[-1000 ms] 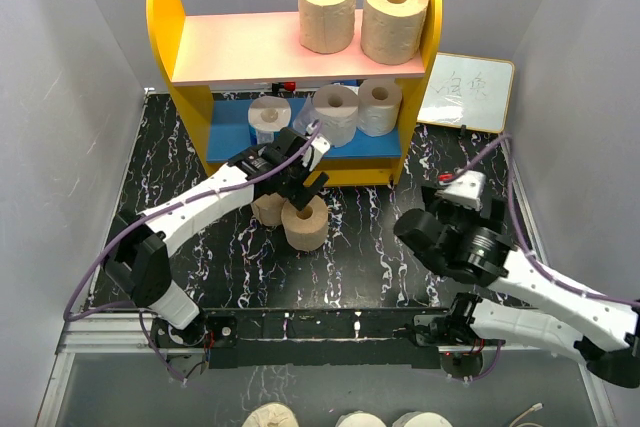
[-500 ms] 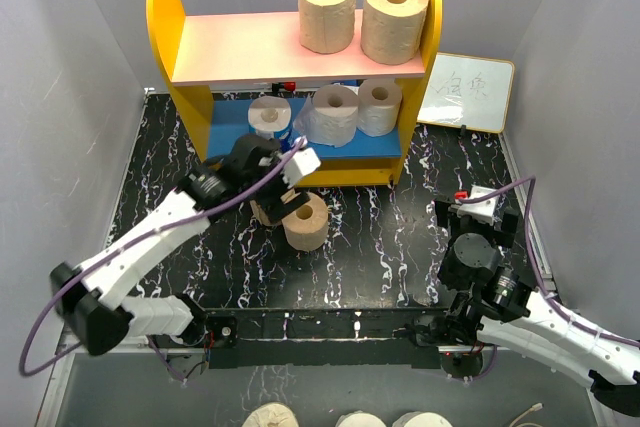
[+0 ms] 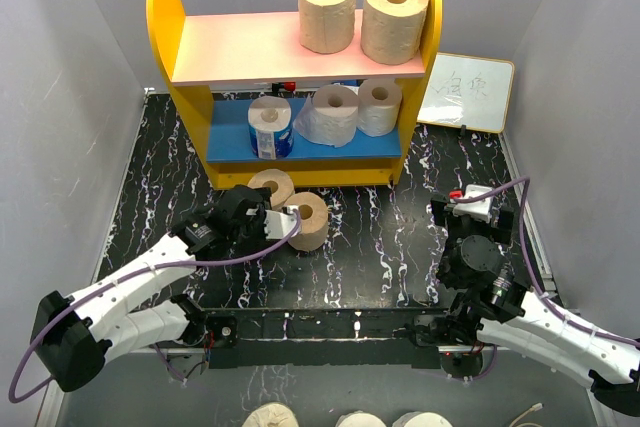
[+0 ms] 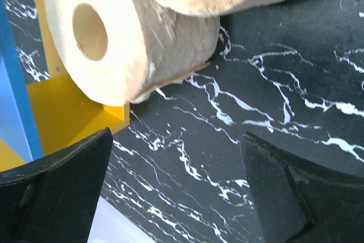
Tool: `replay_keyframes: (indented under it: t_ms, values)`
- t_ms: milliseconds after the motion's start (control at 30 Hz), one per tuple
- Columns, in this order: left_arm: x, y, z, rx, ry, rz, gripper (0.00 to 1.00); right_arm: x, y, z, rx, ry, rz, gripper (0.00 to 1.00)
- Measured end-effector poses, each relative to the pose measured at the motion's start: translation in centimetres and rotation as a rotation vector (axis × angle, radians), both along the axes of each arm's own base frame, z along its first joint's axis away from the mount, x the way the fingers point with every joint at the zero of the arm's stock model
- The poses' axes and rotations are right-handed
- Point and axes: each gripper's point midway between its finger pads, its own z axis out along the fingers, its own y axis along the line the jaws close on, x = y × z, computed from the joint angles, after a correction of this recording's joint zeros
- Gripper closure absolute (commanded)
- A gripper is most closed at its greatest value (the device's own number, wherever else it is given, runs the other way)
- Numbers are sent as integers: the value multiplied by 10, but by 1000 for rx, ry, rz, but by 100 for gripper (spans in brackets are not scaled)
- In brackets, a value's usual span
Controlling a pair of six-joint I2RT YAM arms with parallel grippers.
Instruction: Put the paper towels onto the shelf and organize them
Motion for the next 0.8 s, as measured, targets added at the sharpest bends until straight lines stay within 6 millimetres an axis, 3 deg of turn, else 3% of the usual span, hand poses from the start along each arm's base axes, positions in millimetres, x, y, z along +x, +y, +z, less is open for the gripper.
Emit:
replay_keyframes:
  t_ms: [300, 533, 800]
  values:
    - [10, -24, -1, -38, -26, -47, 10, 0, 0, 2, 0, -3, 0, 9]
    - [14, -32, -9, -40, -14, -66, 28, 0, -1, 2, -5, 0, -3, 9]
    - [21, -39, -26, -30, -3, -61, 35, -5, -8, 6, 39, -28, -7, 10]
